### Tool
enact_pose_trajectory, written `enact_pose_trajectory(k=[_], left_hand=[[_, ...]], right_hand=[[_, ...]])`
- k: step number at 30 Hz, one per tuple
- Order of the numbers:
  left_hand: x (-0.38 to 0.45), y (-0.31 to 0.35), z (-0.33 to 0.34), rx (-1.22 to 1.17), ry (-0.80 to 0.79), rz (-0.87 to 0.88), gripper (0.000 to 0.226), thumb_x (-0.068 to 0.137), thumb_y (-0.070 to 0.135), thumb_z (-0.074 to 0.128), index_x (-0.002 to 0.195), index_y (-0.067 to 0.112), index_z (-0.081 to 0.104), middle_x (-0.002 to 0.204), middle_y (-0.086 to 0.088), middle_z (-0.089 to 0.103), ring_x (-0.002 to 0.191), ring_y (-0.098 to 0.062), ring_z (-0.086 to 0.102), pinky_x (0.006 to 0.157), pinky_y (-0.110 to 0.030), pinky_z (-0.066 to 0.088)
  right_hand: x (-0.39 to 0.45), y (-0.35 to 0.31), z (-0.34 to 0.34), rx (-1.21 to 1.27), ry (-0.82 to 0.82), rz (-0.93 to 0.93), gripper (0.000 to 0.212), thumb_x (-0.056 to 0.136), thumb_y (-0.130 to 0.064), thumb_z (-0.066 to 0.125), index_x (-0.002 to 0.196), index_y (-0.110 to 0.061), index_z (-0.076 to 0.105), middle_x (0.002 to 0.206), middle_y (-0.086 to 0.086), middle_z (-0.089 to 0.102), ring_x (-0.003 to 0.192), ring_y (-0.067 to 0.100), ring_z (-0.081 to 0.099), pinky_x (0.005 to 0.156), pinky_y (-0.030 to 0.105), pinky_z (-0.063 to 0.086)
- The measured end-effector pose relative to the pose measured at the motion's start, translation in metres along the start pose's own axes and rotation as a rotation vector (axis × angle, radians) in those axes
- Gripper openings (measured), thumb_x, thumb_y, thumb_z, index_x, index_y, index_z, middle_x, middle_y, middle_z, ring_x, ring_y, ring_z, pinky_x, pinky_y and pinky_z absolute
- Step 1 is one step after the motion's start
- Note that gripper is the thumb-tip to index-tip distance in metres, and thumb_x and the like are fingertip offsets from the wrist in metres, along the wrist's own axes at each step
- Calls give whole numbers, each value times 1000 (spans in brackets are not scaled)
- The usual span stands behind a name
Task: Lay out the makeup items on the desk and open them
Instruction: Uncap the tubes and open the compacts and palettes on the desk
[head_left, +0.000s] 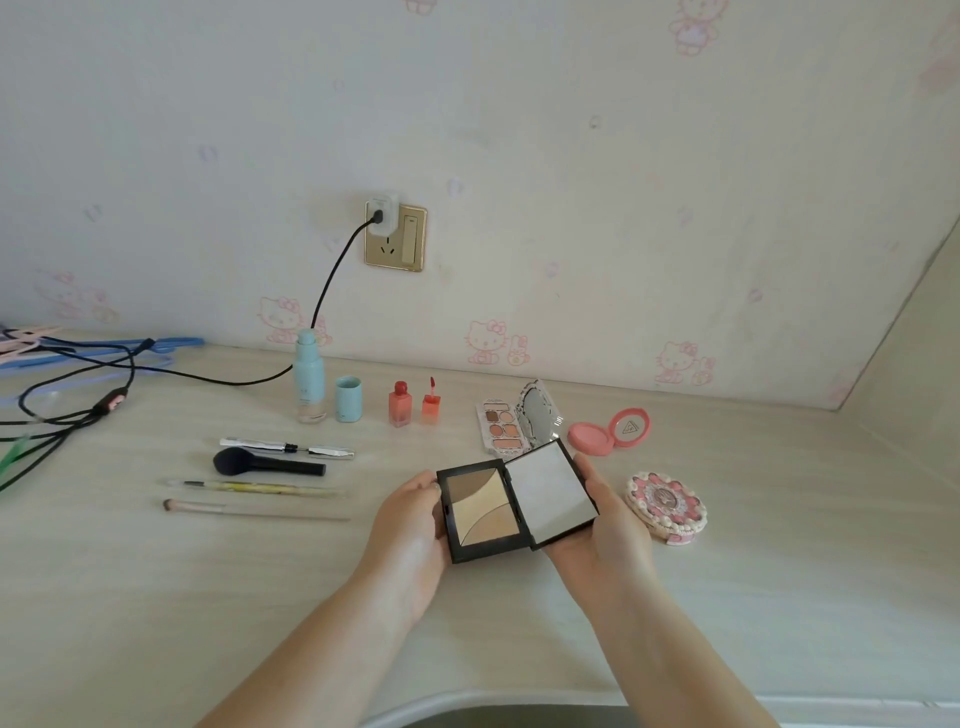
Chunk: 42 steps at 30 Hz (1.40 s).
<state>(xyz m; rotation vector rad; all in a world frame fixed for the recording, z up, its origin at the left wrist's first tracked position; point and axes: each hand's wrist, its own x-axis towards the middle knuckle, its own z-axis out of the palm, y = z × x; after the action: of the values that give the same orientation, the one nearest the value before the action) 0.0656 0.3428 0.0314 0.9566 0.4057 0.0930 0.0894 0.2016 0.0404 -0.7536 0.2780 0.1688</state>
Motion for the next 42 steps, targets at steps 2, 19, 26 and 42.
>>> enact_pose_trajectory(k=[2, 19, 26, 42], left_hand=[[5, 3, -3, 6, 63, 26, 32, 93, -4, 34, 71, 14, 49, 68, -5, 57, 66, -20, 53, 61, -30, 44], [35, 26, -26, 666, -127, -14, 56, 94, 4, 42, 145, 21, 30, 133, -8, 49, 119, -21, 52, 100, -30, 43], [36, 33, -23, 804, -170, -6, 60, 93, 5, 46, 147, 19, 24, 107, 0, 50, 113, -22, 52, 101, -30, 44], [31, 38, -15, 877, -72, 166, 52, 95, 10, 39, 144, 23, 30, 142, -2, 43, 114, -14, 46, 102, -34, 42]], right_hand=[[0, 2, 0, 8, 0, -4, 32, 98, -10, 40, 122, -12, 60, 97, 6, 75, 92, 24, 68, 73, 40, 52], [18, -2, 1, -547, -92, -98, 43, 94, 2, 33, 110, -19, 67, 95, -4, 75, 90, 14, 69, 83, 33, 52], [26, -18, -12, -1242, -127, -279, 47, 96, -7, 33, 90, -35, 69, 56, -18, 65, 62, 15, 53, 61, 21, 33], [48, -51, -28, -1481, -94, -517, 36, 97, -8, 35, 121, -19, 59, 74, 0, 47, 54, 10, 40, 48, 17, 31]])
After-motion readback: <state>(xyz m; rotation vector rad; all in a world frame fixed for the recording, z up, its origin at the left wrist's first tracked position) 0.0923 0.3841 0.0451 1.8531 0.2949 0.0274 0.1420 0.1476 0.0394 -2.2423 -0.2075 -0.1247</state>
